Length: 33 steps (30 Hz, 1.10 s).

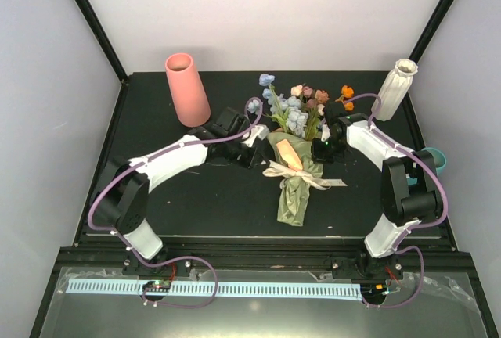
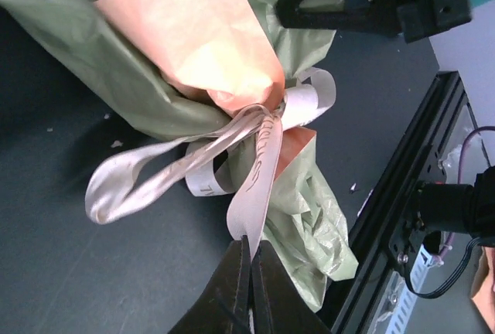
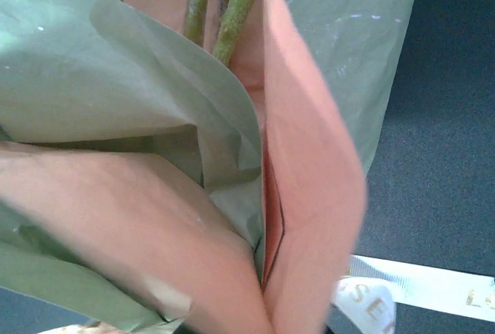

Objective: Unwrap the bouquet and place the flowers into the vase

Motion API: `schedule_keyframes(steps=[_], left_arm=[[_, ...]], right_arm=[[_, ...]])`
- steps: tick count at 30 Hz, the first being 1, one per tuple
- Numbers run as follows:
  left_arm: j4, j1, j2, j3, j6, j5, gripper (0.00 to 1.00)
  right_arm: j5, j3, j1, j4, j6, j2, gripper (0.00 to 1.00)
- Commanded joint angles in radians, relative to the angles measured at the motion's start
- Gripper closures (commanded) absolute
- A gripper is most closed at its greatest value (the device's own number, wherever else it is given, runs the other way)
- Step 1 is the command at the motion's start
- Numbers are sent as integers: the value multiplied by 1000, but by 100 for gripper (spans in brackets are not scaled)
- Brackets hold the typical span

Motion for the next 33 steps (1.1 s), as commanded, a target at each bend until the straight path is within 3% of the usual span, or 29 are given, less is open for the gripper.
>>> schedule_keyframes(steps=[1, 8, 17, 20, 23, 28, 33], left_arm=[[-145, 34, -96, 85, -23, -113, 98], [-247, 86, -251, 103, -42, -249, 98], [-428, 166, -422, 73, -16, -520, 98], [-411, 218, -479, 15, -10, -520, 98], [-418, 239, -498, -2, -1, -526, 98], [-537, 248, -491, 42, -57, -731, 99], [-518, 247, -504, 44, -55, -709, 98]], right_arm=[[40, 0, -1, 13, 12, -15, 98], [54, -13, -1, 14, 3, -25, 98], [36, -12, -2, 12, -1, -27, 98], [24, -14, 0, 21, -1, -25, 98], [12, -12, 5, 24, -2, -18, 98], [16, -7, 11, 23, -5, -15, 98], [10, -14, 17, 35, -6, -9, 98]])
